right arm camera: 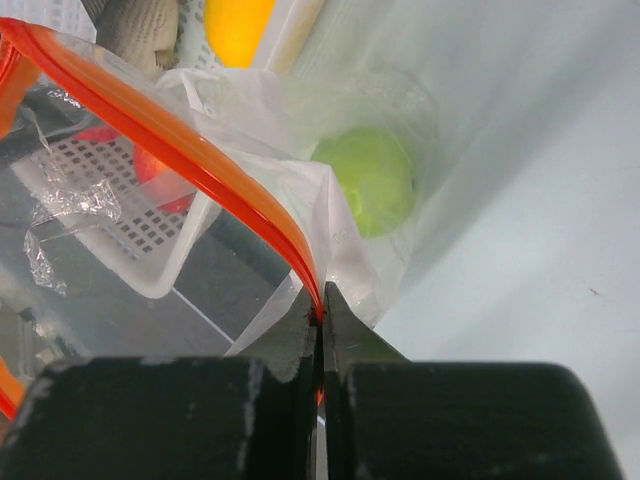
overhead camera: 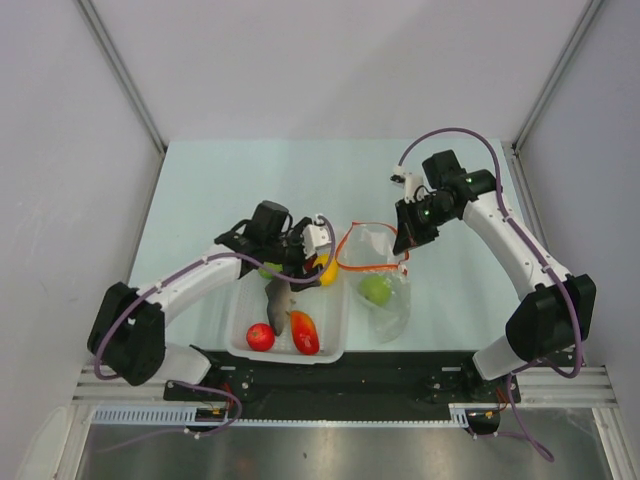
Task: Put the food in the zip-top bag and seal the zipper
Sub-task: Pick up the fake fruit from the bin.
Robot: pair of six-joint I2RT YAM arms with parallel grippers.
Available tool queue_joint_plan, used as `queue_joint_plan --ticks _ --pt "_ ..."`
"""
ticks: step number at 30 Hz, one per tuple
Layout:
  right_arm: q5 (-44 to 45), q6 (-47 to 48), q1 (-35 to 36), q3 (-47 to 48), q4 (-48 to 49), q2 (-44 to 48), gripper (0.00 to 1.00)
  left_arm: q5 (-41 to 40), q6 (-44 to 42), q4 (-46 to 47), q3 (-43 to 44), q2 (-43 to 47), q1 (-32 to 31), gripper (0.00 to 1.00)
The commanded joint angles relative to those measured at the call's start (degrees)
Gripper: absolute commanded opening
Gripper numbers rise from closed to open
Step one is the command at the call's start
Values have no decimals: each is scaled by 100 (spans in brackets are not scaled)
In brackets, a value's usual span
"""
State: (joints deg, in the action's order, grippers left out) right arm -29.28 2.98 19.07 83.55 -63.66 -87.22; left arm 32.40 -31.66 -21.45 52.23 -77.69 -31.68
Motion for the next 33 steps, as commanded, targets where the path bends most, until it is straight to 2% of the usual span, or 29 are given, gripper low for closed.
queue_joint_plan --ticks 1,12,15,16,19,21,22,25,30,33 --pt "62 -70 18 -23 161 126 0 -164 -753 747 -11 -448 -329 100" --pt "89 -61 -96 -137 152 232 0 -586 -1351 968 270 -1459 -532 97" --pt "80 -52 -123 -128 134 223 0 -516 -1518 757 314 -1521 -532 86" --pt "71 -44 -149 -128 117 223 0 -498 -1536 704 306 -1425 -532 79" --pt "45 -26 -175 -146 82 232 0 -419 -1493 476 183 -970 -462 66" --pt "10 -26 -167 -181 99 249 0 -297 -1422 309 121 -670 -357 63" --pt "1 -26 -158 -190 99 249 0 -270 -1335 247 121 -529 -321 58" --pt "-34 -35 -141 -190 134 214 0 -129 -959 1 349 34 -163 55" --pt "-70 -52 -9 -128 169 144 0 117 78 167 1331 562 -241 55" --pt "-69 -70 44 -76 170 100 0 73 765 343 2007 361 -548 56"
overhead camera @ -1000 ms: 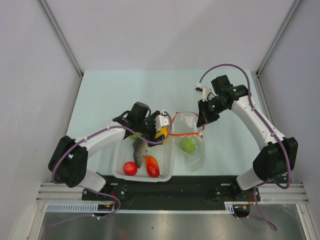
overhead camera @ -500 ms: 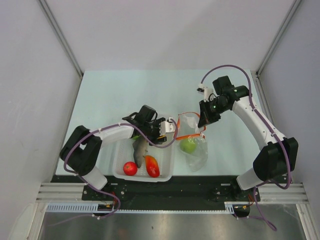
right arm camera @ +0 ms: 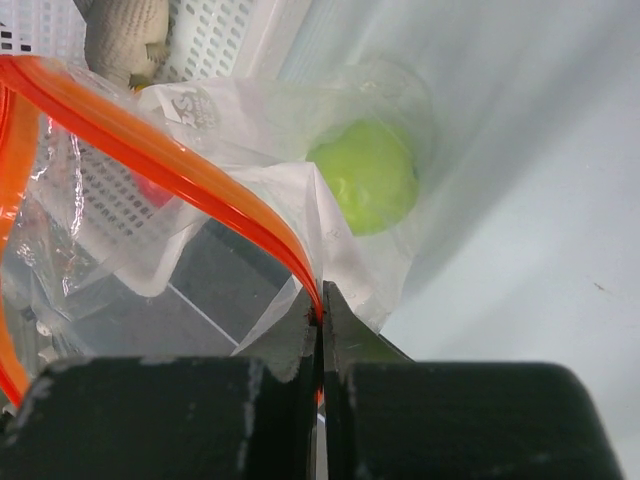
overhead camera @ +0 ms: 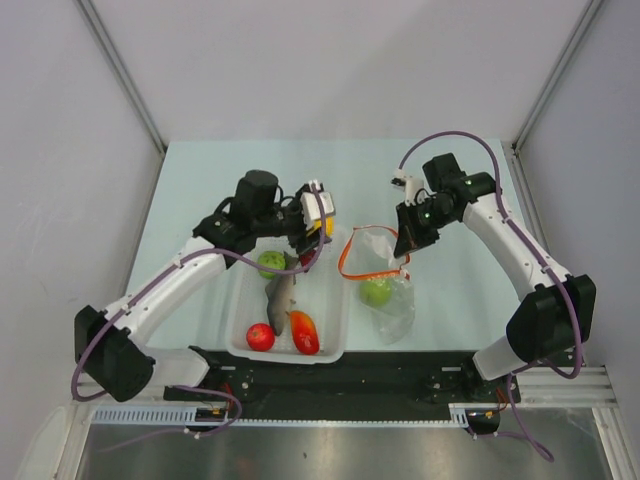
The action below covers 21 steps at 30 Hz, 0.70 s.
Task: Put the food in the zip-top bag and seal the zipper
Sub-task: Pick up the fake fruit from the bin, then place the fake fruit in the zipper food storage bag.
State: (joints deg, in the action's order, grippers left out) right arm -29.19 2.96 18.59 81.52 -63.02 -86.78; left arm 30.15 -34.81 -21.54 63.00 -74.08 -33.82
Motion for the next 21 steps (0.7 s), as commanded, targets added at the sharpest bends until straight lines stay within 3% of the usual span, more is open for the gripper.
queue_joint_plan --ticks 1,4,9,12,13,15,18,21 --pt "-78 -68 110 163 97 48 0 298 1290 344 1107 -88 -431 56" --pt "-61 -68 119 233 54 39 0 272 1774 580 1460 -386 -800 56" --pt "-60 -15 110 356 -8 100 0 149 1749 546 1645 -774 -1468 61" --pt "-95 20 31 356 -43 135 0 306 2020 274 1724 -871 -1566 88" --pt "-96 38 13 348 -43 153 0 307 2109 38 1785 -880 -1557 93" --pt "-104 64 -22 330 -43 188 0 638 2389 -218 2056 -871 -1357 100" --pt "-183 99 -40 312 -34 197 0 1262 2681 -342 2164 -704 -698 100" --pt "-271 187 -48 330 -34 197 0 1335 2585 -517 2032 -493 49 100"
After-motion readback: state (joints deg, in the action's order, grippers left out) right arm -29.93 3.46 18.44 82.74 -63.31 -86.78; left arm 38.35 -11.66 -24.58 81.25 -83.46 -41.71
